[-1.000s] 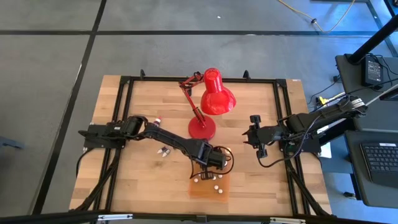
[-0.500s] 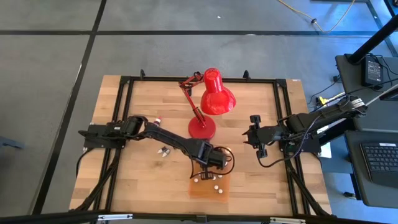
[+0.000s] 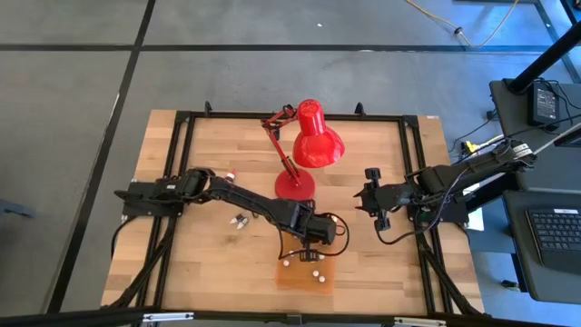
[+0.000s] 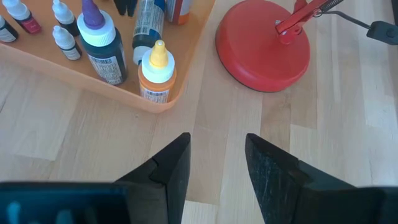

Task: Pick & Place food coloring
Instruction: Adjust the large blue food coloring bottle in the orange bin

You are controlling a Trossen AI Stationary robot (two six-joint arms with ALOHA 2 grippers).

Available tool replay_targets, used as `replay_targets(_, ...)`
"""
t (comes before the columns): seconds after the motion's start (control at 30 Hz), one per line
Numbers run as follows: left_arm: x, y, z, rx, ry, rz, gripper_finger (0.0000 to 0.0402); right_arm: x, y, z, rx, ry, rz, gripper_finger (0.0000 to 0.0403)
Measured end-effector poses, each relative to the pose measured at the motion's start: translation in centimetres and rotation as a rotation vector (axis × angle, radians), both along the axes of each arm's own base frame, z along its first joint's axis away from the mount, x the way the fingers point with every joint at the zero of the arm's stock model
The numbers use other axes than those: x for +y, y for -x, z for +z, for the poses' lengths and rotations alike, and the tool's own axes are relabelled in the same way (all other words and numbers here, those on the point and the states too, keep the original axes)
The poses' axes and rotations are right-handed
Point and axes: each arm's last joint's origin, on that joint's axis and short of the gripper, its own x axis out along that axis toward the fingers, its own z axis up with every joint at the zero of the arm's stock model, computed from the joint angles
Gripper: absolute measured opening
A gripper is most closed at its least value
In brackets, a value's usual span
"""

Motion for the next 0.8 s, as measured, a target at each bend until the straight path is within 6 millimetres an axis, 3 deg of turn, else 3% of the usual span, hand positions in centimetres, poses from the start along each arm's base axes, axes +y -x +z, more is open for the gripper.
replay_targets(0.23, -0.14, -0.54, 0.27, -0.058, -0.031, -0.087, 0.0020, 0.00, 0.00, 0.00, 0.000, -0.004, -0.004, 0.0156)
replay_targets(0.8, -0.16, -0.53, 0.17, -0.054, -0.020, -0.070, 0.0024, 0.01, 0.00, 0.00, 0.000, -0.004, -0.003, 0.0156)
